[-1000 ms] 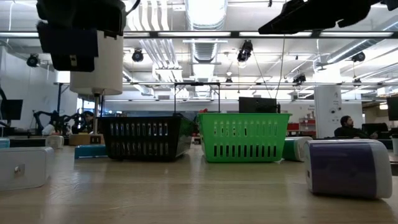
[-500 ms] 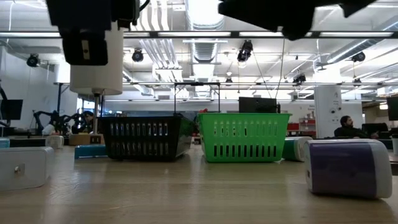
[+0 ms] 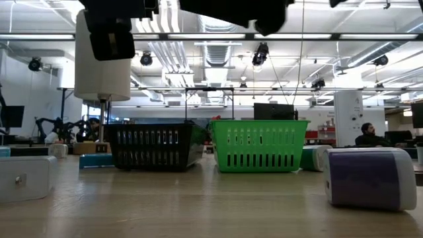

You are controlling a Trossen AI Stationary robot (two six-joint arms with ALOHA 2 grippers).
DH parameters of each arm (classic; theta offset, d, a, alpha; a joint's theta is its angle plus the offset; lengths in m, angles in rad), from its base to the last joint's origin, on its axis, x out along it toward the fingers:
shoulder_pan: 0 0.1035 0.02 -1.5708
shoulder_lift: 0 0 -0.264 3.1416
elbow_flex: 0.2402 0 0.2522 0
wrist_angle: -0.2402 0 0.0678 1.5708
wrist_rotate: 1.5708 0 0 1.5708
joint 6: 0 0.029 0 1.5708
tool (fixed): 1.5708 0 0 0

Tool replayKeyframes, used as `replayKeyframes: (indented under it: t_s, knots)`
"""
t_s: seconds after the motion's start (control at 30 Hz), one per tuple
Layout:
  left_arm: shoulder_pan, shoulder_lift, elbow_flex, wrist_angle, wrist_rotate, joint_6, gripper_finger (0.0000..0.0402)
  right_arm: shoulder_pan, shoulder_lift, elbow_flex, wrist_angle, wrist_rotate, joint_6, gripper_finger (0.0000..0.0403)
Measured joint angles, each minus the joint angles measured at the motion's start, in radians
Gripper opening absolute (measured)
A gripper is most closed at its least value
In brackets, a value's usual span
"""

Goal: Pick & Place Office items
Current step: Put the blue timer into the green bin

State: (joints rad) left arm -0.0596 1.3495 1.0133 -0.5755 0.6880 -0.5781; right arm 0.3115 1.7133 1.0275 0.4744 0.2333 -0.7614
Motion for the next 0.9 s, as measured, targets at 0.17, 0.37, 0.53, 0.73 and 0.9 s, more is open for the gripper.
replayKeyframes:
  t_s: [0.17, 0.37, 0.53, 0.73, 0.9]
  knots:
    - [0.008, 0.012, 0.000, 0.000, -0.011, 0.014, 0.0141, 0.000, 0.074, 0.076, -0.002, -0.002, 0.002, 0.0366]
    - [0.009, 0.046, 0.001, 0.005, -0.011, 0.027, 0.0141, 0.000, 0.152, 0.179, -0.085, -0.004, 0.010, 0.0366]
    - [0.011, 0.062, 0.014, 0.006, -0.005, 0.038, 0.0141, 0.000, 0.181, 0.226, -0.153, -0.008, 0.029, 0.0366]
    - [0.014, 0.061, 0.036, 0.007, 0.000, 0.040, 0.0141, 0.000, 0.200, 0.250, -0.183, -0.008, 0.029, 0.0366]
    - [0.014, 0.060, 0.056, 0.004, 0.000, 0.047, 0.0141, 0.000, 0.207, 0.256, -0.188, -0.008, 0.038, 0.0365]
